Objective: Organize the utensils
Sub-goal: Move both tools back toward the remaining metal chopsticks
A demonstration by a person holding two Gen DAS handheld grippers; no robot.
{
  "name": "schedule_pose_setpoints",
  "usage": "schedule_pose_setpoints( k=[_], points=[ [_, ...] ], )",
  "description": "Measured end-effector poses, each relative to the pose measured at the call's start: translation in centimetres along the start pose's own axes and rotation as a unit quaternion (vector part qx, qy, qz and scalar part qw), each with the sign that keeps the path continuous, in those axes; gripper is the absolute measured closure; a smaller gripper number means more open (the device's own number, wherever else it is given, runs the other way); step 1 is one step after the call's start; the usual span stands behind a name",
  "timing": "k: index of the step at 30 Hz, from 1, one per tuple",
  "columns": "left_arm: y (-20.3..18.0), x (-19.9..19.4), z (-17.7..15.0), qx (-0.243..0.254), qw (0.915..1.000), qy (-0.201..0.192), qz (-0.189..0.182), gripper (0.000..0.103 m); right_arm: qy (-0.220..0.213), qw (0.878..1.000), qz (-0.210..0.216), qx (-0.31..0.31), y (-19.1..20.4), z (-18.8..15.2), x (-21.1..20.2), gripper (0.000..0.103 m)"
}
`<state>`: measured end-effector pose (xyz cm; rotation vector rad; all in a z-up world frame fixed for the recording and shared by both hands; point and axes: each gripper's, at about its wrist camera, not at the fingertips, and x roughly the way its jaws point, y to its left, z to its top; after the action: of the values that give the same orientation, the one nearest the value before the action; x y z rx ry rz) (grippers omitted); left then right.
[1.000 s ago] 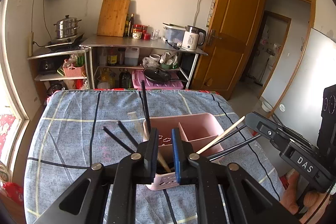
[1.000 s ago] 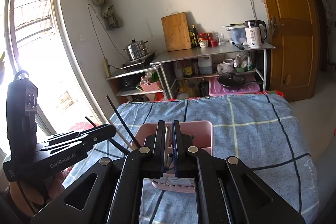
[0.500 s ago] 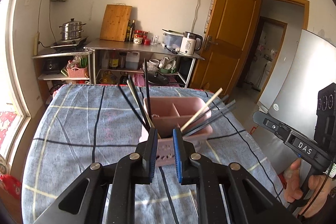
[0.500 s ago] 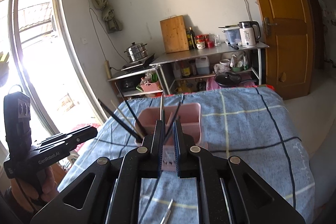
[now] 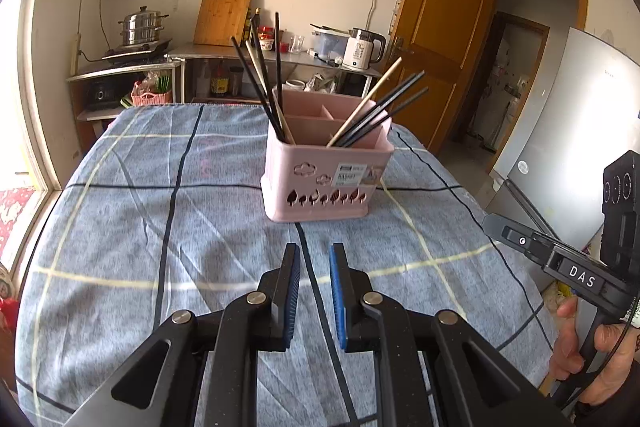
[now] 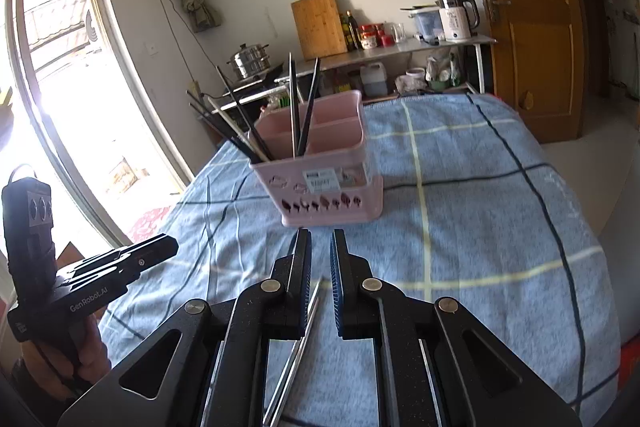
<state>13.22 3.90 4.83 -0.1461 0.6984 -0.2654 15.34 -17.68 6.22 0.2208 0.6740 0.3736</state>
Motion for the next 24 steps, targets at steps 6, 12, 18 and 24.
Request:
schedule_pose_setpoints(
  k=[6, 12, 18, 24],
  points=[
    [0.1, -0.1, -2.2, -0.003, 0.9999, 0.013, 0.004, 0.089, 0.020, 1.000, -0.002, 0.004, 0.0, -2.3, 0.2, 0.093],
    [-0.1, 0.1, -3.6, -0.006, 0.9997, 0.022, 0.005, 0.089, 0.037, 0.999, -0.001, 0.001, 0.5, -3.5, 0.7, 0.093],
    [-0.3, 1.1, -4.4, -0.007, 0.9993, 0.035, 0.002, 0.089, 0.064, 0.998, 0.000, -0.004, 1.1, -4.8, 2.3, 0.093],
    [-0.4, 2.2, -5.7, -0.008, 0.9985, 0.054, -0.002, 0.089, 0.106, 0.994, 0.002, -0.012, 1.8, -6.5, 4.7, 0.093]
  ],
)
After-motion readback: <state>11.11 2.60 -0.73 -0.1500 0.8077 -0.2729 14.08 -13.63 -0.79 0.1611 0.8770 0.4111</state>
